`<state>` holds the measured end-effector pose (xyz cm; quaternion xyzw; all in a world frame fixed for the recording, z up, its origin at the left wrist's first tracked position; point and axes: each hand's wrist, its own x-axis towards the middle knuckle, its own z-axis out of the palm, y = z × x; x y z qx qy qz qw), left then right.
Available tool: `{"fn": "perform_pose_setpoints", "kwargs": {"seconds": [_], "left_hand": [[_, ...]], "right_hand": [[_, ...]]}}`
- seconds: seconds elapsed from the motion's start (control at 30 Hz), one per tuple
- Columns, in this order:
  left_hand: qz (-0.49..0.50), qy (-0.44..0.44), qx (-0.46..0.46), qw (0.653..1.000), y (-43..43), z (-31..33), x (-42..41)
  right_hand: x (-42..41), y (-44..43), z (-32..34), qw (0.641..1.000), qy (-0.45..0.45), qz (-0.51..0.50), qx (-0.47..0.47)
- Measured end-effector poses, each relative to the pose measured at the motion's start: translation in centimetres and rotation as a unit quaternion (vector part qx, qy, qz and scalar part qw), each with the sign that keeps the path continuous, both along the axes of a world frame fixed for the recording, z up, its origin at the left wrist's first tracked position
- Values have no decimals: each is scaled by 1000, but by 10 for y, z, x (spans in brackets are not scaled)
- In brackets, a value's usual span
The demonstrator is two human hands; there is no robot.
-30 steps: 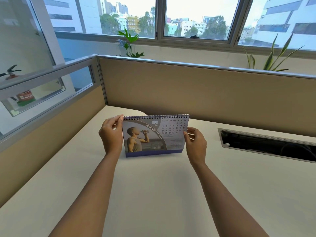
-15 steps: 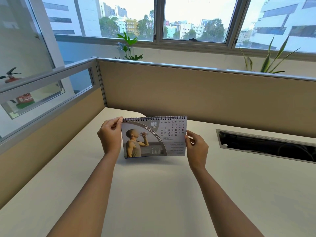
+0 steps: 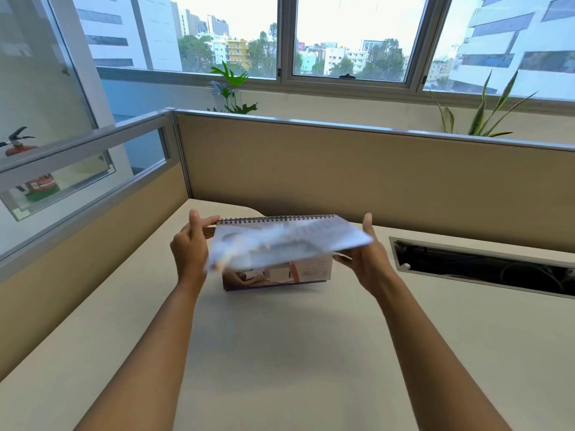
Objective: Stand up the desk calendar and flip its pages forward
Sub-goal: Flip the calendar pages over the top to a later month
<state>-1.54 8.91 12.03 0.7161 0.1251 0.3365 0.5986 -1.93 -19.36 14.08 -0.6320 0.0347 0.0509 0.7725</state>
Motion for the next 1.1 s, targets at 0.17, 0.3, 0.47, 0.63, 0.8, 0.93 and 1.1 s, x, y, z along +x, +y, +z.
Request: {"fn": "perform_pose_setpoints", "kwargs": {"seconds": [0.17, 0.3, 0.47, 0.63, 0.8, 0.93, 1.1], "left_hand": [[-3, 17, -17, 1000, -2, 0, 0], [-13, 10, 27, 999, -2, -1, -2], [-24, -1, 81, 996, 1, -4, -2], [-14, -1, 119, 993, -1, -7, 1], [17, 6, 80, 997, -4, -5, 5], [36, 20, 42, 998, -8, -4, 10], [53, 49, 33, 997, -12, 0, 15]], "right_hand": [[9, 24, 22, 983, -173, 15, -55], [22, 39, 17, 908, -220, -25, -356], [35, 39, 1, 772, -267, -35, -576], [40, 36, -4, 830, -254, -134, -479], [38, 28, -4, 884, -179, -180, -392], [38, 26, -5, 893, -162, -179, -380], [42, 23, -8, 902, -140, -148, -381]]}}
